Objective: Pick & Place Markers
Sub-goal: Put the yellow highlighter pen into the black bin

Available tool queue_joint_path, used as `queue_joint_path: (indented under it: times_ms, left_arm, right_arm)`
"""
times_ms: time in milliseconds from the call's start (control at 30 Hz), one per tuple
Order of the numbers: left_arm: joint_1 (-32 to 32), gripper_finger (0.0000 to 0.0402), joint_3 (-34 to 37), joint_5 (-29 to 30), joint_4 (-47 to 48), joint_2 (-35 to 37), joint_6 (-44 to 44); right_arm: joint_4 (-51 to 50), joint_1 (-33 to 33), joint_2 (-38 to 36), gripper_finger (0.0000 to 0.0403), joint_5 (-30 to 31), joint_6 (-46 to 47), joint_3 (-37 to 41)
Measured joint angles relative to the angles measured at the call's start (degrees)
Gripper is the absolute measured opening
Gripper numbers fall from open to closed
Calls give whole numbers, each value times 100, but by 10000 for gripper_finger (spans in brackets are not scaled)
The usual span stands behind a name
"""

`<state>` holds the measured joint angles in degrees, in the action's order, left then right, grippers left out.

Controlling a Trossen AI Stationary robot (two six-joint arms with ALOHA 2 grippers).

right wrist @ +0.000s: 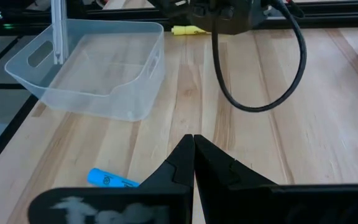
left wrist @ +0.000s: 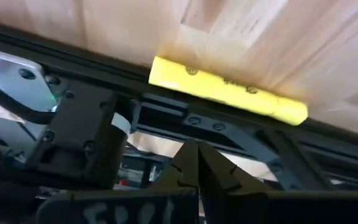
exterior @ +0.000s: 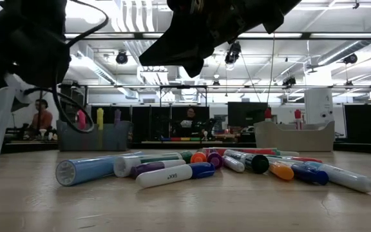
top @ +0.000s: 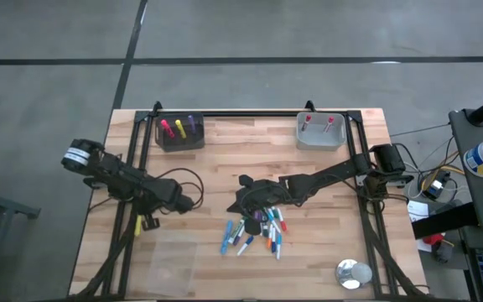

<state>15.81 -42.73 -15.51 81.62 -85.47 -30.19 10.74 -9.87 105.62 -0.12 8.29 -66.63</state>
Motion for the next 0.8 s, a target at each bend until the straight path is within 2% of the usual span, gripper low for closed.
queue_joint_path:
  times_ms: [467, 533, 800]
  left_arm:
    - [33, 0, 206, -227, -215, -61, 82]
    - [33, 0, 218, -422, -459, -61, 164]
    - [33, 0, 513, -987, -1142, -74, -571]
  right_arm:
    - [-28, 0, 0, 8, 0, -50, 0]
    - [-28, 0, 0, 8, 0, -49, 0]
    - [-28, 0, 0, 8, 0, -46, 0]
